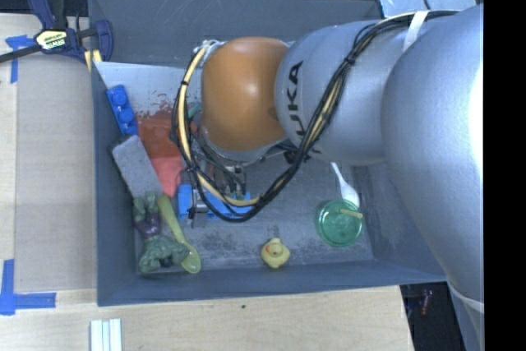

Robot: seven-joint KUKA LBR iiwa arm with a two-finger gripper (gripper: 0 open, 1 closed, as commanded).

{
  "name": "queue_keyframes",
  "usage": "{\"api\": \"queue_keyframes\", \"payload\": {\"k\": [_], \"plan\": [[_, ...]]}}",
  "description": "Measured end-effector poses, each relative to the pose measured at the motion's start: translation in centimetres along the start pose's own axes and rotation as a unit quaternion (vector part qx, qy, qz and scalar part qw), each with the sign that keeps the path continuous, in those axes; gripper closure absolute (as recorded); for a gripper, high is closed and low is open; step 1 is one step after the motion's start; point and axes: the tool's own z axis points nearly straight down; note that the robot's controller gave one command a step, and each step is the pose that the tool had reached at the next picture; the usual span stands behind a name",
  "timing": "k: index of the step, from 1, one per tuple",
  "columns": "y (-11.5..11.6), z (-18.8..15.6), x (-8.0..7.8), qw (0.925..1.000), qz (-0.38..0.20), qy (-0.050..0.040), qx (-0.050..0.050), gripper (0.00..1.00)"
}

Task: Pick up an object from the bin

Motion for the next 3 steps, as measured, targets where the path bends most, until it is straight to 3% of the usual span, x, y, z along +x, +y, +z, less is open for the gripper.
{"api": "queue_keyframes", "payload": {"k": [1, 2, 3], "plan": [[-0.1, -0.5, -0.2, 1.0000, 0.002, -0.0038, -0.001, 0.00], [-4.0, 0.9, -0.7, 0.9990, 0.046, -0.0028, -0.001, 0.00], [-6.8, 5.9, -4.0, 0.9913, -0.131, -0.0089, -0.002, 1.00]]}}
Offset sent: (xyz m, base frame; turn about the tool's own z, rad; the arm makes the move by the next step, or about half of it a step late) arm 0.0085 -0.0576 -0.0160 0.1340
